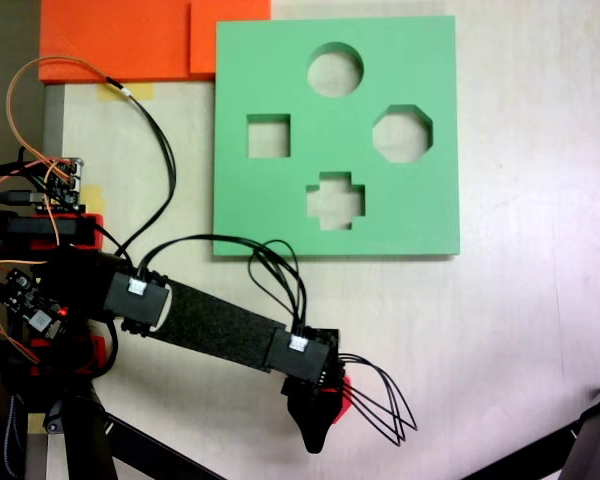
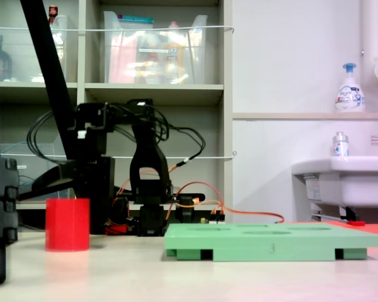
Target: Put the octagonal pillar block into the corresponding hole
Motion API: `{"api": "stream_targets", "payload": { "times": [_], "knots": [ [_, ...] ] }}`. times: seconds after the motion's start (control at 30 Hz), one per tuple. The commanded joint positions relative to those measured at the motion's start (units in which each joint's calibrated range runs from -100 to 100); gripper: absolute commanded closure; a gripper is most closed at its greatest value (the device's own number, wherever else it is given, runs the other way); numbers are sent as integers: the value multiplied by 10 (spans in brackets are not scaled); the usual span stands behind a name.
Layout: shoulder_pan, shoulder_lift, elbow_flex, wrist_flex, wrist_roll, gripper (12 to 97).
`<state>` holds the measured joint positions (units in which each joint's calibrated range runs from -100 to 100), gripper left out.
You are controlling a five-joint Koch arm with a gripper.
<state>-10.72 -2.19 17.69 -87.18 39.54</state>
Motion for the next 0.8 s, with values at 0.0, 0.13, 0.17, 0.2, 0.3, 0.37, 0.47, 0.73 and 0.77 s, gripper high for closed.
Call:
{"api": "stream_targets", "payload": {
  "times": [0.0,0.13,0.17,0.2,0.3,0.37,0.47,0.73,0.77],
  "knots": [
    [-6,5,32,-23,-10,140],
    [-11,32,32,-24,-25,142],
    [-12,37,32,-25,-26,142],
    [-13,41,32,-25,-27,142],
    [-16,55,32,-26,-30,143],
    [-17,64,32,-26,-32,143],
    [-18,76,32,-26,-34,155],
    [-21,89,32,-26,-38,401],
    [-21,90,32,-26,-38,401]
  ]
}}
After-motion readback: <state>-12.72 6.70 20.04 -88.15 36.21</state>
